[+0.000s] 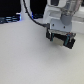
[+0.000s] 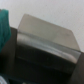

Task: Open the kcup holder, insert the kcup into the holder, and close the kcup holder

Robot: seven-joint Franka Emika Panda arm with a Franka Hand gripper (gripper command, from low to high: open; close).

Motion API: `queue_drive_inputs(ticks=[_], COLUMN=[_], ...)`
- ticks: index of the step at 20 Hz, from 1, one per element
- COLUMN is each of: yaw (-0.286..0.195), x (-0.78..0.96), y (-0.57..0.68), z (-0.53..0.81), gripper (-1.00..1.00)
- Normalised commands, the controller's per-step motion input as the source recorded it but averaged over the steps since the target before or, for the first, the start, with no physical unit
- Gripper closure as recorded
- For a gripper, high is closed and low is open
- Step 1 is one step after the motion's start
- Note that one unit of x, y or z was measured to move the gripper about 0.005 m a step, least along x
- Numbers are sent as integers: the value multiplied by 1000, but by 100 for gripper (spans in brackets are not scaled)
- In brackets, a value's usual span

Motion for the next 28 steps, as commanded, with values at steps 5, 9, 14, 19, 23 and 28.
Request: queue_drive_inputs(ticks=[5,9,14,19,23,28], yaw=[143,131,104,78,55,32], x=[-348,-353,-359,-397,-505,-633], y=[425,476,581,641,660,639], z=[-23,-5,3,3,22,8], gripper=[-100,-100,-100,-100,-100,-100])
